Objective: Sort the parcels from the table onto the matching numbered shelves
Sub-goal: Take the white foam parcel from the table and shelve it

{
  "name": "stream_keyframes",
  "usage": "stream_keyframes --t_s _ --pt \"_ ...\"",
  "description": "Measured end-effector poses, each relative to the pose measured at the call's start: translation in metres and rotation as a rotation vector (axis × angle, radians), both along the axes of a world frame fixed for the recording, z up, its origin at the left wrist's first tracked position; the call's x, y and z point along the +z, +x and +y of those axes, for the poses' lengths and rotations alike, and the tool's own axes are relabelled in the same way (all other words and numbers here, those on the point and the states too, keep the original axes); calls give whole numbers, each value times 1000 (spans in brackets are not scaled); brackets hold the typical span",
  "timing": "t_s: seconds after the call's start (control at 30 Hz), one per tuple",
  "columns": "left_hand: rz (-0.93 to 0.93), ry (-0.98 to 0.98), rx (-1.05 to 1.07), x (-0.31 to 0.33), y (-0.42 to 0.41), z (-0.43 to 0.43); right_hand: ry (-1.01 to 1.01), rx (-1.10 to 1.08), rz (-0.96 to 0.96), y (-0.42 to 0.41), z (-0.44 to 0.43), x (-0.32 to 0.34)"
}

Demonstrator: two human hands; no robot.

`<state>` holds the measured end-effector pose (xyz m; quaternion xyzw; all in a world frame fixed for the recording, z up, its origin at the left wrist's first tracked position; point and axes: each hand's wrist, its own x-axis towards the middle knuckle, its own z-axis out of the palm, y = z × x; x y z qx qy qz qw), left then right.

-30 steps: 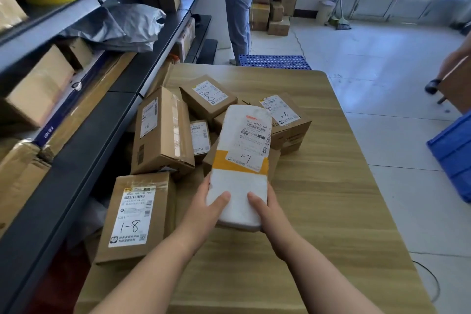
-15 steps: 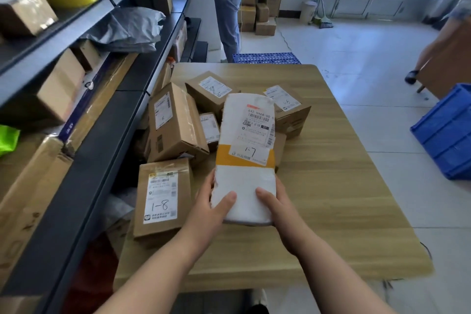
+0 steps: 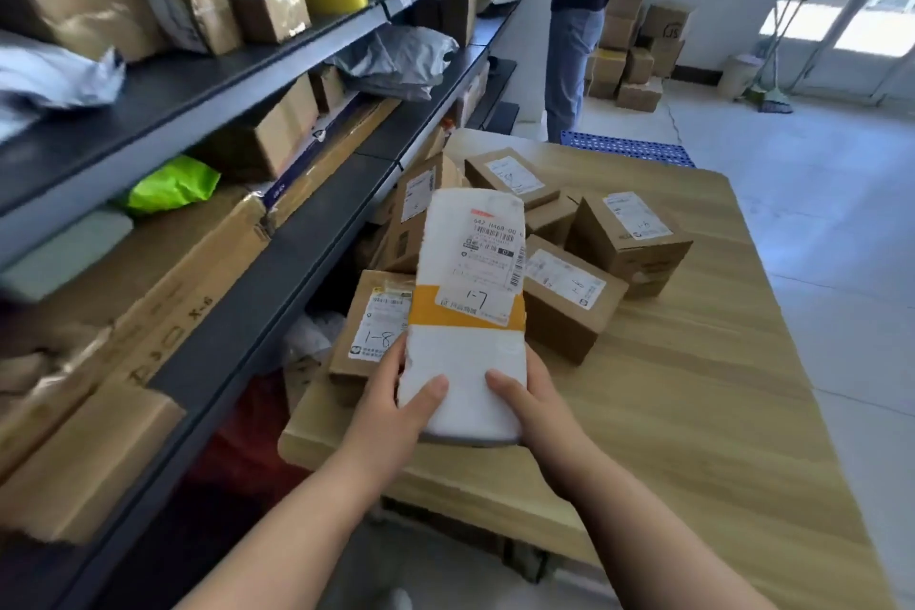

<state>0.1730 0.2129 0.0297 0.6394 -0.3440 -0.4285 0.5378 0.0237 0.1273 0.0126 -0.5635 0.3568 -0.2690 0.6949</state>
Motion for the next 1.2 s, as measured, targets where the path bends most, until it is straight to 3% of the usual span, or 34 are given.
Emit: stream_keyframes --t_s 0.3,0.5,0.93,1.2 --pt "111 -58 511 -5 -87 85 23 417 91 -33 22 -6" --pt "133 -43 882 -9 -125 166 19 698 88 -27 84 -15" --pt "241 -147 1395 -7 -193 393 -42 1303 130 3 303 -14" --pt "162 -138 1717 -8 -262 552 -36 1635 100 -15 491 -12"
